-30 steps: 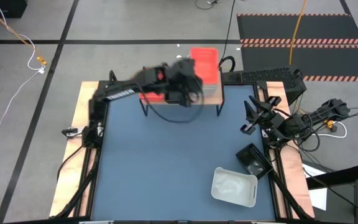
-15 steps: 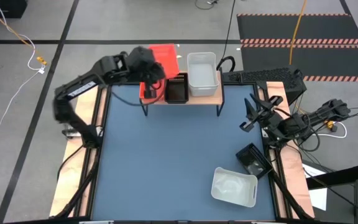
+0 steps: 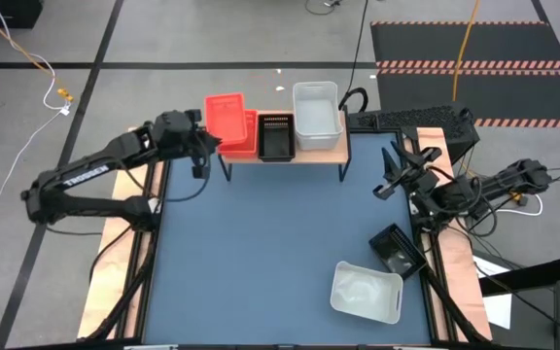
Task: Stack baskets on shelf by color
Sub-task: Stack the orange bin on top of the other orange bins on the shelf
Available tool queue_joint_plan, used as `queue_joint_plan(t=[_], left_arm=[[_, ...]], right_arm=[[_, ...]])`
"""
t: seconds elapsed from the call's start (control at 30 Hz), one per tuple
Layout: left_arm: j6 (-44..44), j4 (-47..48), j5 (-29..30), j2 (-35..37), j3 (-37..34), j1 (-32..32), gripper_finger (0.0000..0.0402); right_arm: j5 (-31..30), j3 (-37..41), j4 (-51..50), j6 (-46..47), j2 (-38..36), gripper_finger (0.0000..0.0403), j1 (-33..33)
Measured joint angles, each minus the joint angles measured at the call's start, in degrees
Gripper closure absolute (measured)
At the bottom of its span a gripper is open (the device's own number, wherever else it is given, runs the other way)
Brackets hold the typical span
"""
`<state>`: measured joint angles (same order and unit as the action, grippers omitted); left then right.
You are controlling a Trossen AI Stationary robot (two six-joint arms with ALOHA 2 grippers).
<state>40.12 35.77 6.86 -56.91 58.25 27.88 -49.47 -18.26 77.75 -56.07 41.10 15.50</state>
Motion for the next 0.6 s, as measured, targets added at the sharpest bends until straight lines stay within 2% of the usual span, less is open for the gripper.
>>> queue_joint_plan(t=[0.13, 0.3, 0.6], left_arm=[[1.7, -4.2, -4.6, 1.8, -3.1, 2.2, 0.0394], [2.9, -7.5, -9.9, 0.3, -4.3, 4.4, 0.0394], [3.5, -10.6, -10.9, -4.3, -4.3, 5.6, 0.0390]], right_arm=[[0.1, 0.0, 0.0, 2.9, 0.0, 0.0294, -1.7], [1.6, 0.0, -0.4, 5.1, 0.0, 0.0294, -3.3], [1.5, 0.0, -1.3, 4.1, 0.3, 0.0294, -3.6]])
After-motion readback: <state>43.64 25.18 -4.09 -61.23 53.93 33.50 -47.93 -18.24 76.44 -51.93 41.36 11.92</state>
